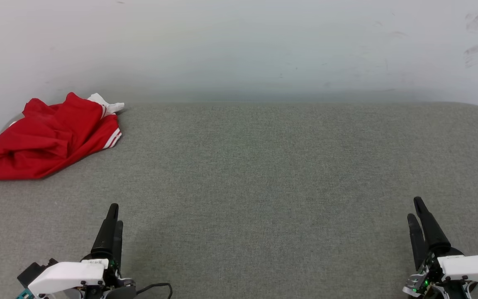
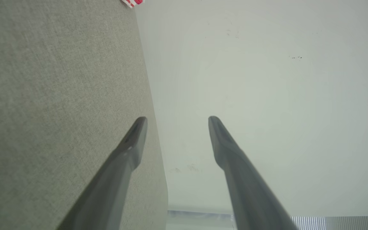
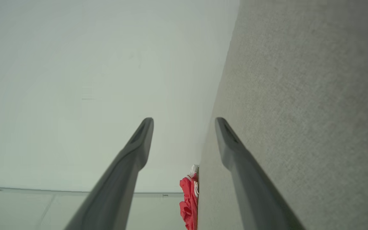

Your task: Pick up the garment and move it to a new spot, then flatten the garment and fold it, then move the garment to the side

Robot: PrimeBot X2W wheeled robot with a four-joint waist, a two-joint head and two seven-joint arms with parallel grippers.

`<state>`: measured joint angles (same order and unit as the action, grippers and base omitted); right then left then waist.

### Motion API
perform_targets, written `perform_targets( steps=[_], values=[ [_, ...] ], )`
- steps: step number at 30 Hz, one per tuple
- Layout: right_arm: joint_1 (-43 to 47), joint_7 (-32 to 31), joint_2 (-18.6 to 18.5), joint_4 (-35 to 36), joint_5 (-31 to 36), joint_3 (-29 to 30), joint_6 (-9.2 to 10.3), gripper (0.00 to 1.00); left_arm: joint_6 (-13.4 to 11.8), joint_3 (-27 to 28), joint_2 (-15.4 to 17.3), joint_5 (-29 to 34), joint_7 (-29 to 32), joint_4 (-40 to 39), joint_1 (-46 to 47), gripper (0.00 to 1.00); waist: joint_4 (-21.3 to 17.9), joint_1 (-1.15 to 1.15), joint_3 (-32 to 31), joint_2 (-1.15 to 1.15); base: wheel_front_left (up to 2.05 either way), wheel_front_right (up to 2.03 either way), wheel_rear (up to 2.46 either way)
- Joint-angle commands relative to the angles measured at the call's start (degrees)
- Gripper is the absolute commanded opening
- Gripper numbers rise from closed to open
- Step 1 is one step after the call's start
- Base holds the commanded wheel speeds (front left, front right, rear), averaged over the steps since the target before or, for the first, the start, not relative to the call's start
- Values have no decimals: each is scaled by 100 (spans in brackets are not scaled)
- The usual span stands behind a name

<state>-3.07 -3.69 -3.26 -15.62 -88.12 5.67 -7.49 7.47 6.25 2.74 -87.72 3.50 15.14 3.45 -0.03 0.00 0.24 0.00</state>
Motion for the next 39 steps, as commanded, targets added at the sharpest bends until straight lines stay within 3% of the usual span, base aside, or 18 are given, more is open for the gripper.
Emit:
perform_targets(
  steps=[1,3,16,39],
  values=[
    [-79,74,-3,180,294,6,-1,100,-15,49,14,279,-72,-164,109,100,0,0,2,0,0,0,0],
    [-55,179,-1,320,782,8,-1,100,-113,51,15,807,-176,-314,108,100,3,0,5,0,0,0,0],
    [33,488,6,880,2622,-185,-1,100,-559,-173,16,2549,-483,-695,37,100,15,0,7,0,0,0,0],
    [191,926,18,1100,4914,-344,-1,100,-1139,-688,271,4693,-913,-974,-8,100,25,0,11,0,0,0,0]
  ],
)
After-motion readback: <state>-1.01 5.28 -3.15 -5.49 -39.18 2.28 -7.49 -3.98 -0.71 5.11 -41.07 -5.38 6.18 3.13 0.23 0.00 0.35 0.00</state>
